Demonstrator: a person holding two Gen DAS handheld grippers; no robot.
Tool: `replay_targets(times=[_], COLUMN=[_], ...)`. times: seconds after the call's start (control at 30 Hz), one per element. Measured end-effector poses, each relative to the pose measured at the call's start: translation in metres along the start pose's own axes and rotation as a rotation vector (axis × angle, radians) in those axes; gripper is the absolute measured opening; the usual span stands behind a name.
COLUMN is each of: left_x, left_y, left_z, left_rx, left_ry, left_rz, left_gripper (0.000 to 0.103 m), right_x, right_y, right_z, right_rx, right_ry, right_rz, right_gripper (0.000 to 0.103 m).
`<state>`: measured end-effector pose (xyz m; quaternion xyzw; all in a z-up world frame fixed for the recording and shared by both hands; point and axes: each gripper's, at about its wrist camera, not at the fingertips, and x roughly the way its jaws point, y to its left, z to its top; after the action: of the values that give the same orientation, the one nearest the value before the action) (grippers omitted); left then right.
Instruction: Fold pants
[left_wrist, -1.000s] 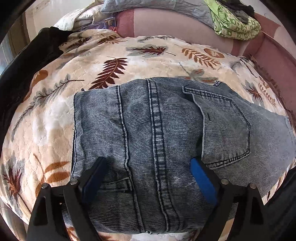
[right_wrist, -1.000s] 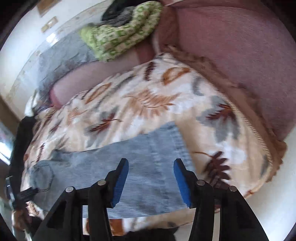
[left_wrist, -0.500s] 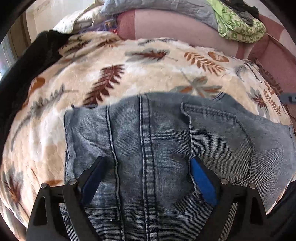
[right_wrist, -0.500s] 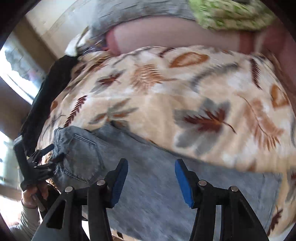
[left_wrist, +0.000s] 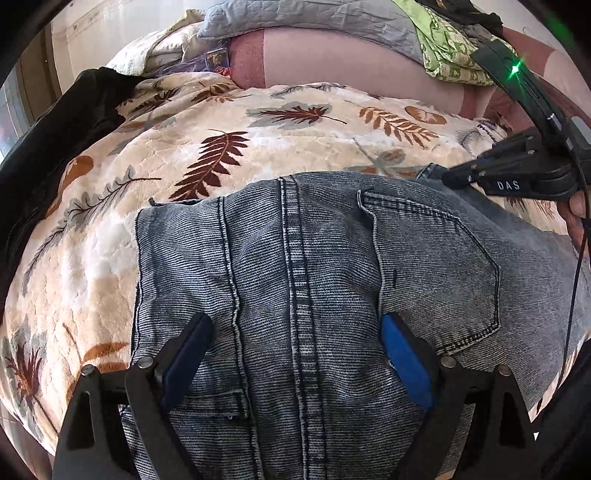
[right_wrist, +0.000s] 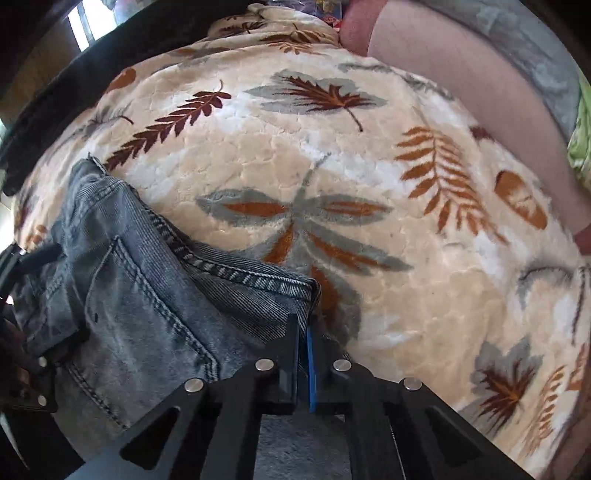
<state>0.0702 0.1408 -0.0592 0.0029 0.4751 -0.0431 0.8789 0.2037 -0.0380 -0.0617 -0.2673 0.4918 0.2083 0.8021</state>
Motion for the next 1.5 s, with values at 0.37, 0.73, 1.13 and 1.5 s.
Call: replay_targets(times=[0.37, 0.73, 1.13, 1.5], left_x=[-0.004, -0.006, 0.001, -0.029], left_y=[0.002, 0.0, -0.003, -0.019], left_z=[-0.004, -0.005, -0.001, 0.005], left_rx=[-0.014, -0.034, 0.001, -0.083], left_ry=[-0.006, -0.001, 0.038, -0.025], left_rz=[0.002, 0.024, 0.08, 0.035], left_gripper=[0.092, 0.092, 0.094, 0.094], right_x=[-0.007, -0.005, -0.022, -0.064], right_y=[-0.051, -0.043, -0.089, -0.152], right_z=[-0.011, -0.118, -0.176, -0.267], right_rx=[0.298, 0.609, 0.891, 1.128], right_ry=[-0.087, 0.055, -0.126, -0.306], right_rz=[-0.011, 0.472, 0.567, 0.542], right_gripper=[0.012, 0.068, 0.078, 0.08])
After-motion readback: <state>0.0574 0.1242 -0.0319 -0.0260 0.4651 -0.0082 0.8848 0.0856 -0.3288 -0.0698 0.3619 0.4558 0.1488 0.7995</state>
